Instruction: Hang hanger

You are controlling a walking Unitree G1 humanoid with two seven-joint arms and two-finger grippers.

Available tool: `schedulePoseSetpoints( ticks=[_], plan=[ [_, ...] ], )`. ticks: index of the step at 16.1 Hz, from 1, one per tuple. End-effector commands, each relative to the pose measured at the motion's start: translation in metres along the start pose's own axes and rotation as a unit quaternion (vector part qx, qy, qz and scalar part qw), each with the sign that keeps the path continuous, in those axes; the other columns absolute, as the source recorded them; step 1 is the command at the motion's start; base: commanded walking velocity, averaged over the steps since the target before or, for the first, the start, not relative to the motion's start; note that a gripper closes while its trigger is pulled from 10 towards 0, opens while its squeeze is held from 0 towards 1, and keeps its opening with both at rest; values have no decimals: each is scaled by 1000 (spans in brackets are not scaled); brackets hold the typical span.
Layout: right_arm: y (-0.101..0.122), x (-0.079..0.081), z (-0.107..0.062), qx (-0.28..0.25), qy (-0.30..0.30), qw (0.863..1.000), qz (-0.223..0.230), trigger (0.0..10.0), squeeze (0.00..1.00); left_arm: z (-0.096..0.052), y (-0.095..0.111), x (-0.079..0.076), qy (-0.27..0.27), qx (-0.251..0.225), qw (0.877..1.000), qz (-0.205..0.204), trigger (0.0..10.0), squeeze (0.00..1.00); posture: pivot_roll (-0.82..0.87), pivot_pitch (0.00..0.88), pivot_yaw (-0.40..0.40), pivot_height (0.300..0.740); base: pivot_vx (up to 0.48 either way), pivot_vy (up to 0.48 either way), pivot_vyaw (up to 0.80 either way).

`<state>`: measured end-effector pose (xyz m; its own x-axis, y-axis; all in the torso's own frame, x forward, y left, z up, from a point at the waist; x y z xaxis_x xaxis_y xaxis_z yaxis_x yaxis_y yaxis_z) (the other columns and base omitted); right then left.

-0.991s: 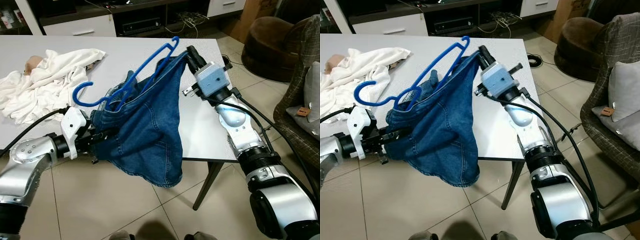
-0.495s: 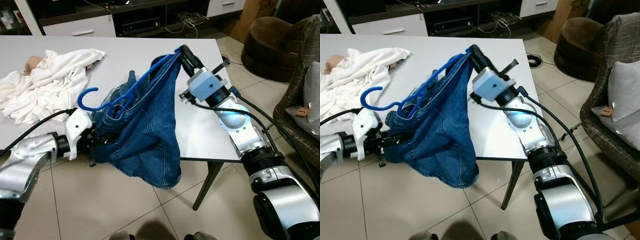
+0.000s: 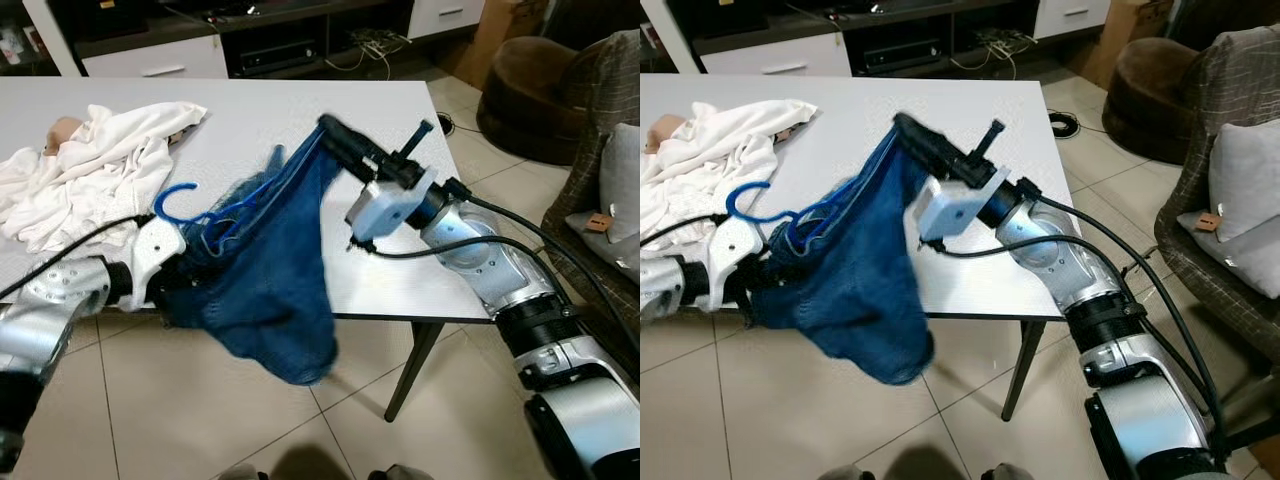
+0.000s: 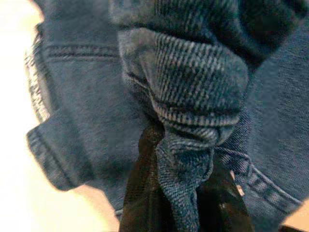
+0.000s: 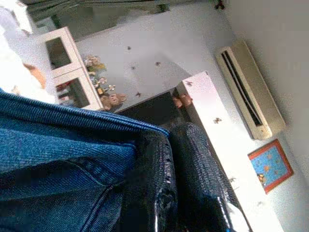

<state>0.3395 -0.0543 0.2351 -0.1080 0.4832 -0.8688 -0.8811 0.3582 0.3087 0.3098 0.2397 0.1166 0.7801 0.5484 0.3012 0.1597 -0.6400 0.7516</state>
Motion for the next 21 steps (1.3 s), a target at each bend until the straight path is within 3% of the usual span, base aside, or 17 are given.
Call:
schedulePoseSetpoints(
  ticks=[1, 5, 7, 8, 12, 19, 21],
  plan=[
    [13, -48, 2, -38, -96, 994, -27, 0, 0, -12, -84, -16, -1, 185, 981, -57, 10000, 0, -15, 27, 59, 740, 0, 0, 0],
    [19, -9, 5, -53, 3, 999, -10, 0, 0, -6, -60, -1, 13, 152, 988, -11, 10000, 0, -15, 18, 56, 740, 0, 0, 0],
    [6, -5, 1, -22, 2, 1000, 3, 0, 0, -6, -55, 6, 22, 142, 990, -7, 10000, 0, -15, 17, 56, 740, 0, 0, 0],
    [-13, -3, -9, 26, 4, 999, 20, 0, 0, -10, -55, 12, 35, 141, 989, -7, 10000, 0, -14, 14, 56, 740, 0, 0, 0],
    [-44, -15, -33, 104, -24, 994, 29, 0, 0, -19, -56, 16, 38, 135, 990, -6, 10000, 0, -17, 11, 56, 740, 0, 0, 0],
    [-84, -29, -56, 214, -69, 974, 28, 0, 0, -15, -45, 9, 13, 96, 995, -19, 10000, 0, -16, 3, 52, 740, 0, 0, 0],
    [-82, -49, -54, 206, -120, 971, 4, 0, 0, -15, -51, -1, -14, 105, 994, -21, 10000, 0, -16, 2, 55, 740, 0, 0, 0]
  ],
)
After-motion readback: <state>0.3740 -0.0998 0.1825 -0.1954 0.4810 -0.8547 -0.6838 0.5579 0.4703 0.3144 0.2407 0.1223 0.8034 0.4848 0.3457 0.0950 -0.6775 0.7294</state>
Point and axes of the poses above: a point about 5 cm out from each wrist's last joint towards the gripper, its own z axis pointing out of the wrist towards the gripper, its own y axis along the axis of the wrist's last joint, x = y × z, the point moved 3 cm from there along z, pointing out of the wrist towards the gripper, and after that the axes turned 3 degrees about z, right-handed, at the moved point
